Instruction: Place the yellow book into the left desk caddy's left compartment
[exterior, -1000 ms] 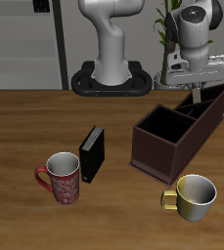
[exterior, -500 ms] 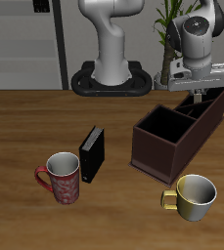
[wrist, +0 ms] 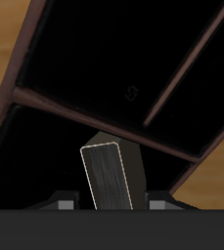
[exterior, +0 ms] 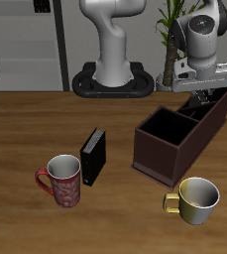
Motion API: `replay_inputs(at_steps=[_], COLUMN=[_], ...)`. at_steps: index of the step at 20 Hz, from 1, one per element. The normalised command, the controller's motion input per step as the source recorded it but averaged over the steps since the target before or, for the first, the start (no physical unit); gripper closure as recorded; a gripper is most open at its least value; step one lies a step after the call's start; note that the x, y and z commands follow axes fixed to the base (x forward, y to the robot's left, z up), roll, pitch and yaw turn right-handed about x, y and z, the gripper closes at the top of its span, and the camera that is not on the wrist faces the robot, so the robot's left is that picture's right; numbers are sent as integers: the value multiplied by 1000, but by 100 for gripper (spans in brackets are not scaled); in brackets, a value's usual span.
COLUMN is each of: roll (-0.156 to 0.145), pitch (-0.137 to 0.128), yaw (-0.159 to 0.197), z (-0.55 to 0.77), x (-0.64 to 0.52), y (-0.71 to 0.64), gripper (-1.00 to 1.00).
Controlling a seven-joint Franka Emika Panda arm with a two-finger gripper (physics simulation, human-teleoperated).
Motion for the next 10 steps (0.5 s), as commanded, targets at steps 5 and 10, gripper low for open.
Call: replay_inputs(at_steps=[5,10], roll=[2,-9], pitch=[-13,-9], yaw=[-12,-5], z=[139,74], x=[-38,-25], y=[-27,-42], gripper=[-100,-100])
